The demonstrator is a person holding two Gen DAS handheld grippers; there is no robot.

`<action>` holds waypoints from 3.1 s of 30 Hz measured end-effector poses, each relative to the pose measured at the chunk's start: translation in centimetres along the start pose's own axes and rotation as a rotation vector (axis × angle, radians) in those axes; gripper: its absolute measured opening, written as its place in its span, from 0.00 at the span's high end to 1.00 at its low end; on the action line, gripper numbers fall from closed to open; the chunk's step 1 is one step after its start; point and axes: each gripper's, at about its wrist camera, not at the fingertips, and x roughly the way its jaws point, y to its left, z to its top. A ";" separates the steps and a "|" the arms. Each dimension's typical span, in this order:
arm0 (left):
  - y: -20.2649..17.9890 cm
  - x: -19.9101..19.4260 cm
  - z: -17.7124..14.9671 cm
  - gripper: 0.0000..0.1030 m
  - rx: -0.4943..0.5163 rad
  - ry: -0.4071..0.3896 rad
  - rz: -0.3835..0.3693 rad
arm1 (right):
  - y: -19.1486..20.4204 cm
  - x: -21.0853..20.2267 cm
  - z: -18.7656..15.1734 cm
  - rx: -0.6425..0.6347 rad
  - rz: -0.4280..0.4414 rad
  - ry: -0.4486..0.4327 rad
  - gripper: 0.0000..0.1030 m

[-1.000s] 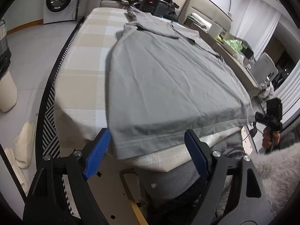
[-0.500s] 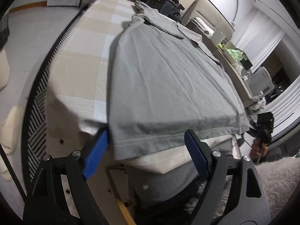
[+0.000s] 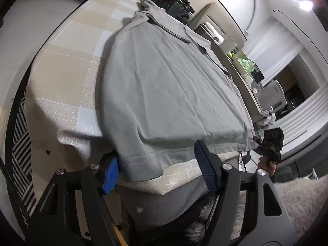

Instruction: Fold small clothes

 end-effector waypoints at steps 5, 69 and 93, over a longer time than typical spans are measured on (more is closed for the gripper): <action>0.2 -0.1 -0.2 0.84 0.022 0.018 0.035 | 0.8 -0.6 -0.3 -0.046 -0.030 -0.039 0.94; 5.1 25.2 60.8 0.46 -0.124 -0.449 0.440 | -1.7 19.0 48.2 0.045 -0.451 -0.411 0.49; 7.1 25.3 48.4 0.41 -0.141 -0.356 0.179 | 0.4 26.3 45.4 -0.103 -0.507 -0.125 0.47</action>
